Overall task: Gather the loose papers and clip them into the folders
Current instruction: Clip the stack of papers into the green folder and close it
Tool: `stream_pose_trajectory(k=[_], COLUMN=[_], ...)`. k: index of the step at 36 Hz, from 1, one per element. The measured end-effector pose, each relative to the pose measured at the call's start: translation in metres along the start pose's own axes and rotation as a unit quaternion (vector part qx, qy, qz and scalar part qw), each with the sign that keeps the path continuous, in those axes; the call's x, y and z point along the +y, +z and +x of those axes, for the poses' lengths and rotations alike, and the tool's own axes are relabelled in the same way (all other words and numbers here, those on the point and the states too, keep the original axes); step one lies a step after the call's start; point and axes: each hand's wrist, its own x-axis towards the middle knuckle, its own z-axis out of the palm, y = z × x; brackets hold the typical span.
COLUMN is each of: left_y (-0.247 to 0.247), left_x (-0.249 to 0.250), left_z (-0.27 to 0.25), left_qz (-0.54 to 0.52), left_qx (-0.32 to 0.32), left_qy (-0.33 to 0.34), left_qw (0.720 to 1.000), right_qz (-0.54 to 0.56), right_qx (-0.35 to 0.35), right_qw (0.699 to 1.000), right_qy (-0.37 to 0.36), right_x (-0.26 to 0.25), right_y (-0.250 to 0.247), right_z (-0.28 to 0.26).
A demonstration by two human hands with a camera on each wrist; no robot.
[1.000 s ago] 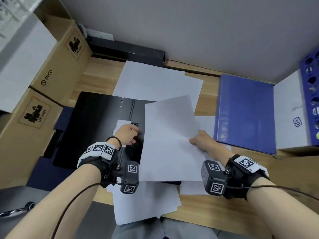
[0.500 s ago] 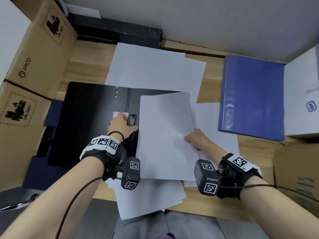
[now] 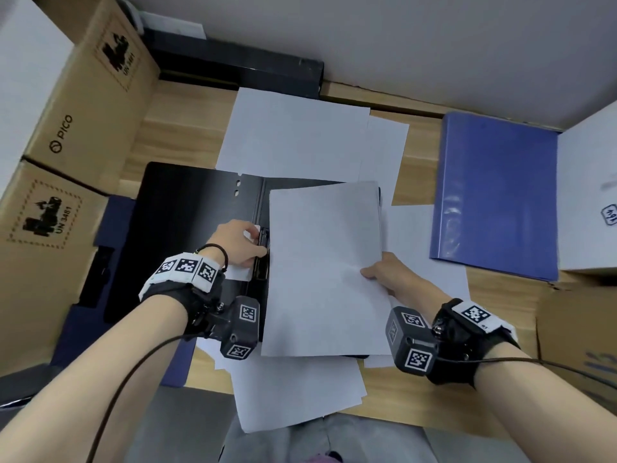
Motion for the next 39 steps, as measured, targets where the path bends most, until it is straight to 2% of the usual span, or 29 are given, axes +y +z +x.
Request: stream_pose_trajectory(k=[5, 8, 22, 34, 39], left_y=[0.0, 0.001, 0.006, 0.021, 0.036], left_x=[-0.005, -0.006, -0.008, -0.003, -0.005], left_z=[-0.002, -0.003, -0.001, 0.001, 0.001], left_qz=[-0.04, -0.06, -0.069, -0.002, -0.017], left_qx=[-0.002, 0.003, 0.027, 0.103, 0.101], left_qy=[0.001, 0.001, 0.003, -0.017, -0.036], left_qw=[0.999, 0.998, 0.997, 0.995, 0.994], right_qz=[-0.01, -0.014, 0.001, -0.012, 0.003], right_qx=[-0.011, -0.012, 0.002, 0.006, 0.04], right_qw=[1.0, 0.999, 0.999, 0.999, 0.998], right_qy=[-0.02, -0.028, -0.036, -0.045, -0.049], right_x=[0.004, -0.008, -0.016, -0.015, -0.007], right_y=[-0.001, 0.004, 0.017, 0.025, 0.016], right_z=[0.012, 0.0, -0.002, 0.003, 0.004])
